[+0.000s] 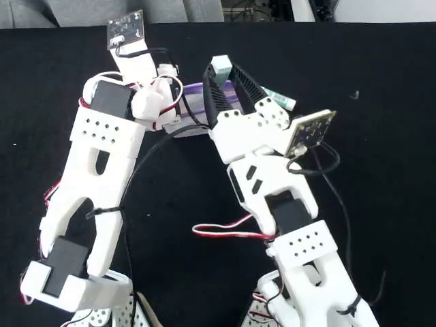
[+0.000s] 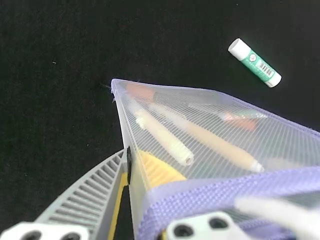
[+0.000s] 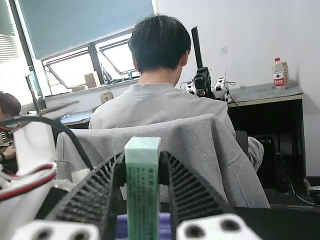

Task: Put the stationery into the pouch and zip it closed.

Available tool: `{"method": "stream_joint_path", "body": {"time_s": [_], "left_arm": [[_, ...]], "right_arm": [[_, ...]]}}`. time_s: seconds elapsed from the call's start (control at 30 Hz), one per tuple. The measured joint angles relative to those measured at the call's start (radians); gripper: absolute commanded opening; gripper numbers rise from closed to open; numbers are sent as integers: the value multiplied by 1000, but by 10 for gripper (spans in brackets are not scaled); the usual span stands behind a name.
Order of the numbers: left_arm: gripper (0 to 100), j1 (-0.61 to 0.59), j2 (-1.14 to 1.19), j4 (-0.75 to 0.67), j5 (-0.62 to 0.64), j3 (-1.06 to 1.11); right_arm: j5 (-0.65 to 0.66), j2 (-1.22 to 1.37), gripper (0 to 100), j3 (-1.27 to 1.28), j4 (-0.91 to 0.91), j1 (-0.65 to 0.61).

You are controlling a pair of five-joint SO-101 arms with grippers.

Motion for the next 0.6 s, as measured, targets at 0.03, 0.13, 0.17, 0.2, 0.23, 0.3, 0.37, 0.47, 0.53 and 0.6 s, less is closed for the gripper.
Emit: {"method": "stream_joint_path", "body": {"time_s": [0.03, 0.13, 0.17, 0.2, 0.23, 0.3, 0.37, 0.47, 0.53, 0.6], "left_arm": [[30, -2, 0, -2, 6, 2], [30, -2, 0, -6, 12, 2], [30, -2, 0, -6, 12, 2], [30, -2, 0, -6, 14, 2], [30, -2, 0, -6, 14, 2], [30, -2, 0, -6, 20, 2], [30, -6, 0, -6, 21, 2], [30, -8, 2, -3, 25, 2], [30, -8, 2, 12, 25, -8], [30, -9, 3, 18, 26, -14]], "right_arm": [[0, 15, 11, 0, -3, 0], [0, 72, 11, 2, -48, -2], [0, 94, 11, 2, -75, 5], [0, 121, 11, 2, -97, 9], [0, 150, 11, 2, -118, 12], [2, 209, 11, 0, -157, 17], [3, 256, 11, -3, -207, 15], [9, 327, 11, -12, -276, 18], [9, 364, 15, -23, -315, 15], [9, 391, 16, -29, -344, 14]]}}
